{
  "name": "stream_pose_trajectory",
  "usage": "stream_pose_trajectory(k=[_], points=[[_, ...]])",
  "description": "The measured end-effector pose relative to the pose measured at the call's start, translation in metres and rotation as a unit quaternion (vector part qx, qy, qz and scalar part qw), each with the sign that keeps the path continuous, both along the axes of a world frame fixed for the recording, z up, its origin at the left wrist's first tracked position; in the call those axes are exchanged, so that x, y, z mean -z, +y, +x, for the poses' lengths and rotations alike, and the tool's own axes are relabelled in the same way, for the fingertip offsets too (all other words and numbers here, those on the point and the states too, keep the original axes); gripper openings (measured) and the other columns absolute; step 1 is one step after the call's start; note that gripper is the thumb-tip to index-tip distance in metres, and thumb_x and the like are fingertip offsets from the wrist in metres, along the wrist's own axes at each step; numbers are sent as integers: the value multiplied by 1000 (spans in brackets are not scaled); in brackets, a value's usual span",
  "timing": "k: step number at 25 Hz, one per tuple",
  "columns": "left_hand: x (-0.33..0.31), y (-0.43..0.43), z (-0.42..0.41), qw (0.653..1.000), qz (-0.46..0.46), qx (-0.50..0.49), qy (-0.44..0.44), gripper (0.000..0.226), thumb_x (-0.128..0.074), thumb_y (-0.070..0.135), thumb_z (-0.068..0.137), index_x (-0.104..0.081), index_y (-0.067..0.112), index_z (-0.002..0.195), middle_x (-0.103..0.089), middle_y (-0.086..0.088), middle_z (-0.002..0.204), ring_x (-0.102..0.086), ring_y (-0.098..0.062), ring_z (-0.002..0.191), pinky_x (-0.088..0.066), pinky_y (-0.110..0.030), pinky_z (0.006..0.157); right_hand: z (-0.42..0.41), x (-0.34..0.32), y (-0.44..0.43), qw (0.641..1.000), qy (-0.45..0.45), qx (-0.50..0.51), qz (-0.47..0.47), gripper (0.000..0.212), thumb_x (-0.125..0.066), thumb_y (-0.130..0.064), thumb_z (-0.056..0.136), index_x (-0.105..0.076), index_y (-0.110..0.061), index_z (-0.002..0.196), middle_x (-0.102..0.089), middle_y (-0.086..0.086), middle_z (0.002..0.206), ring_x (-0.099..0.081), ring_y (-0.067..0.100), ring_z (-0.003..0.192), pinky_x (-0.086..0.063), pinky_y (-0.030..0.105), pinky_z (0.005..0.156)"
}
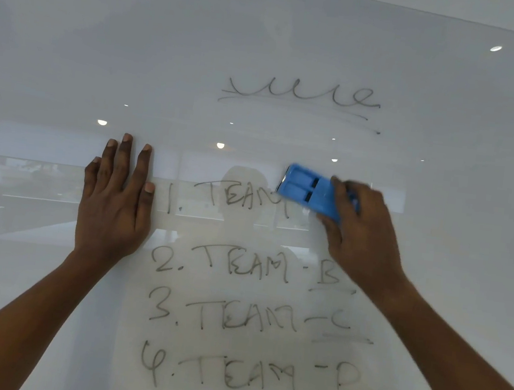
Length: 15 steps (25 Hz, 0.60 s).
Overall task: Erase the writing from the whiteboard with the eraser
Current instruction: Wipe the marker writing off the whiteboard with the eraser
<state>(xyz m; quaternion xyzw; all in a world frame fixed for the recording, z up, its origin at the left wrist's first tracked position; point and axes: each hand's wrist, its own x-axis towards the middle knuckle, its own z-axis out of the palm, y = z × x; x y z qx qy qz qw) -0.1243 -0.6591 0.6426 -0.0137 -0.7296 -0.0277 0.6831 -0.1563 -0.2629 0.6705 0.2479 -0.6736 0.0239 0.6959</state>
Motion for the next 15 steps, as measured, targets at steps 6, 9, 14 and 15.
stream_pose_trajectory(k=[6,9,14,15], points=[[0,1,0,1000,2,0,-2,62,-25,36,109,-18,18,168,-9,-9,177,-4,-27,164,-8,-48,132,-6,-86,25,986,-31,-8,-164,59,-60,-30,101,-44,2,146,-49,26,130,-49,41,112,-53,50,89],[-1,1,0,1000,2,1,-3,62,-25,36,109,-18,18,168,-9,-9,176,-5,-28,164,-7,-48,131,-6,-51,12,993,-11,-23,-117,57,-59,-31,101,-47,5,143,-51,24,121,-48,38,103,-50,47,82],[-1,1,0,1000,1,4,2,62,-25,35,109,-19,18,168,-10,-10,176,-7,-30,164,-8,-49,131,1,65,7,994,-5,-2,112,58,-52,-38,103,-47,5,141,-57,21,116,-54,30,97,-53,43,84],[-1,1,0,1000,1,5,2,62,-25,35,109,-19,18,168,-10,-10,176,-7,-30,164,-8,-49,131,1,69,10,988,7,5,153,57,-52,-38,104,-47,6,140,-60,21,114,-57,32,96,-53,45,84]])
